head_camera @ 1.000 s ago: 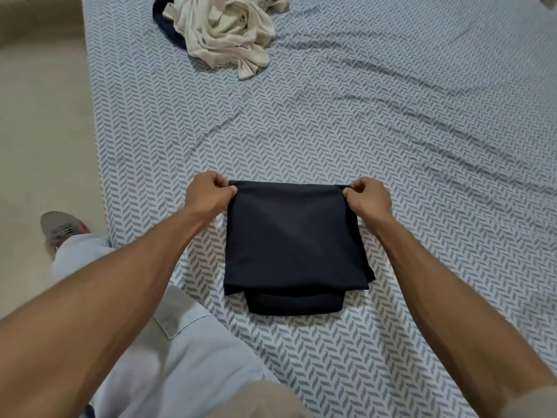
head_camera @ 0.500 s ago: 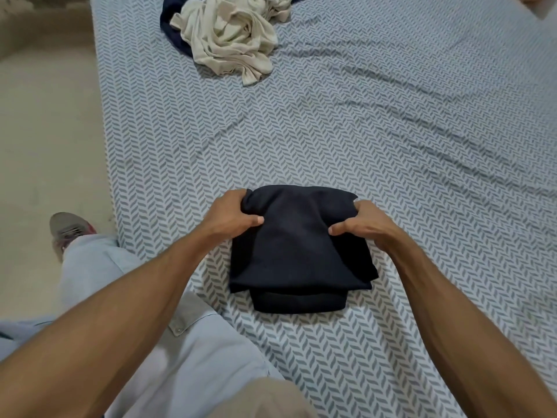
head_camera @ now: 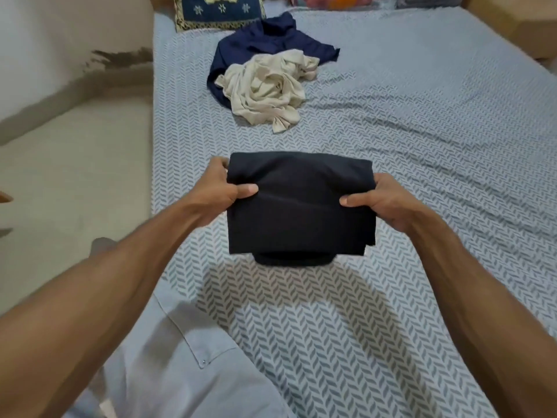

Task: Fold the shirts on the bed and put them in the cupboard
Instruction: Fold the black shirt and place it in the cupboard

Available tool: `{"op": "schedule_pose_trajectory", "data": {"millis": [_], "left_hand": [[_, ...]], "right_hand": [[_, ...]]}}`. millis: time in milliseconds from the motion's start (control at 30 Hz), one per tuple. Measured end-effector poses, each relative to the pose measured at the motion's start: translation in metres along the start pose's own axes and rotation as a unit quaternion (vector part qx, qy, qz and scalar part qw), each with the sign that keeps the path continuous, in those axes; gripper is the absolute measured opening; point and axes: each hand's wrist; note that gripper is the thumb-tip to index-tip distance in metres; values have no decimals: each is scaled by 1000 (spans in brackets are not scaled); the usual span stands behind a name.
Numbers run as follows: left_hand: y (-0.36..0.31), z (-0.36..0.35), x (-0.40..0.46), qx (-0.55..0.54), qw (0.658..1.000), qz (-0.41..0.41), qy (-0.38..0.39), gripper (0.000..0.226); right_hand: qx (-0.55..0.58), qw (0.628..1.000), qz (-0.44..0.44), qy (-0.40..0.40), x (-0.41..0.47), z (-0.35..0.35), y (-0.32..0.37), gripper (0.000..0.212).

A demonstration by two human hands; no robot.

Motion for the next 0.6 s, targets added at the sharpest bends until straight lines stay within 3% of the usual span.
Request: {"op": "schedule_pose_trajectory", "data": {"millis": [200, 300, 400, 500, 600], "left_hand": [[-76, 37, 38, 12, 996, -84, -41, 74], [-81, 44, 39, 23, 991, -124, -37, 53], [-53, 47, 31, 64, 989, -128, -41, 35], [1, 49, 20, 122, 987, -103, -20, 44], [52, 40, 2, 153, 986, -64, 26, 35]], "right_hand": [[-8, 994, 95, -50, 57, 0, 73, 43], [-16, 990, 117, -82, 65, -4, 80, 40], [-42, 988, 117, -91, 60, -15, 55, 37], [-92, 989, 76, -83, 51, -30, -2, 41], [-139, 989, 35, -38, 32, -42, -55, 54]]}}
Point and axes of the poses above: each hand's wrist, its own x-axis towards the middle knuckle, its own z-axis out of the back of the hand, y = z × x, and after that the axes turned 5 degrees about -y, right-handed
